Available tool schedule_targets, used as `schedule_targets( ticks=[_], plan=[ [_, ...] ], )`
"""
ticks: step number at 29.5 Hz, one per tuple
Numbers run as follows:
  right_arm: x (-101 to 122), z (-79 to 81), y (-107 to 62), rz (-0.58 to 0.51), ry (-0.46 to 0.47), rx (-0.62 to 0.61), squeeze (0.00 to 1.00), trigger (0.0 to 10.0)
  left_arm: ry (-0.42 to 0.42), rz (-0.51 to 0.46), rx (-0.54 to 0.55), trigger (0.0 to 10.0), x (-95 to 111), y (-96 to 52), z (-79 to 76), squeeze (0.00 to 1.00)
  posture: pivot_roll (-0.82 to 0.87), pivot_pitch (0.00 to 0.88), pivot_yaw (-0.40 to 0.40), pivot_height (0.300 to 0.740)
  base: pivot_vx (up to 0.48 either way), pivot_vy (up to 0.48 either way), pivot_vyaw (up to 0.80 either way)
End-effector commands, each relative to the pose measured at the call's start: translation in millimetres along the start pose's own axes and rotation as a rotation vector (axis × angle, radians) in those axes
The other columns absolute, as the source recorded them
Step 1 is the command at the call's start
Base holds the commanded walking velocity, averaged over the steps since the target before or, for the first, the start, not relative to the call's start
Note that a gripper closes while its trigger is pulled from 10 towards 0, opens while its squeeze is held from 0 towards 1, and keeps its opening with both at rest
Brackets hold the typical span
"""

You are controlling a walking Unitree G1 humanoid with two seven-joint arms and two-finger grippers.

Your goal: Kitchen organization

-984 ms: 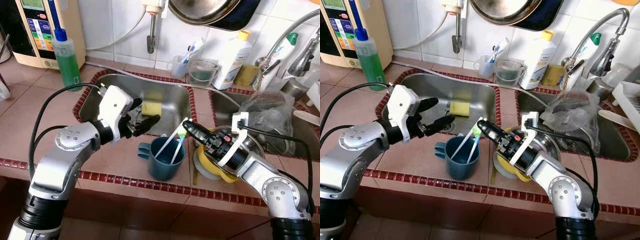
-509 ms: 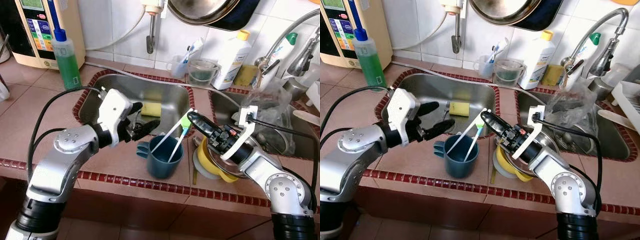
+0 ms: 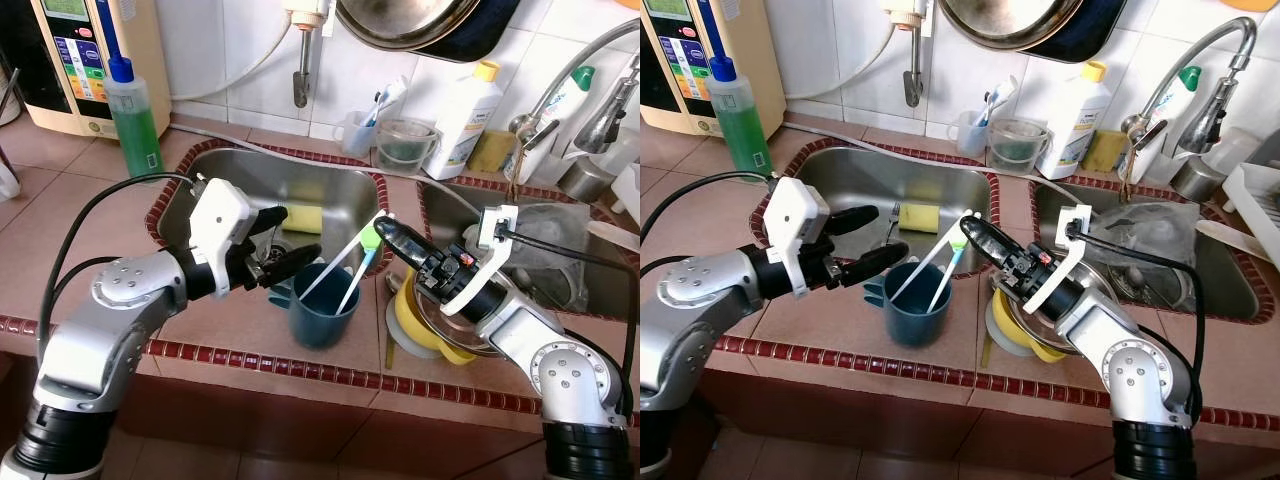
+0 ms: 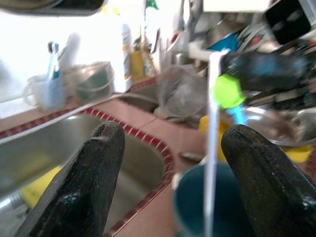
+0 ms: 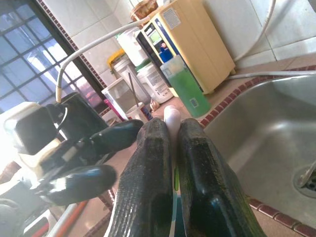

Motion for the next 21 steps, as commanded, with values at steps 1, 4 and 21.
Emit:
schedule_targets(
  ticks=[1, 4, 21],
  plan=[
    [10.1, 2.0, -1.4, -0.018, -0.022, 0.012, 0.0, 10.0, -0.01, -0.007, -0.044, 10.0, 3.8, -1.2, -7.7, 0.0, 0.02, 0.022, -0.129, 0.74, 0.0, 0.0, 0.0],
    [9.7, 2.0, -1.6, -0.014, -0.02, 0.012, 0.0, 10.0, -0.024, -0.013, -0.084, 10.0, 5.2, -1.8, -15.3, 0.0, 0.02, 0.02, -0.129, 0.74, 0.0, 0.0, 0.0],
    [14.6, 11.4, -5.9, -0.007, -0.012, 0.06, 0.0, 10.0, -0.054, -0.013, -0.11, 10.0, 8.2, -2.5, -16.9, 0.0, 0.01, 0.018, -0.119, 0.74, 0.0, 0.0, 0.0]
  ],
)
Point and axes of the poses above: a point about 5 cm out from each wrist's last joint towards the gripper, its own y axis pointing out of the wrist towards the gripper, its own x axis along the axis of the wrist's last joint, z = x × y, the point moved 4 cm from there along y, pointing out of the wrist towards the gripper, and after that the axes turned 7 degrees about -y, right-handed, at the moved point
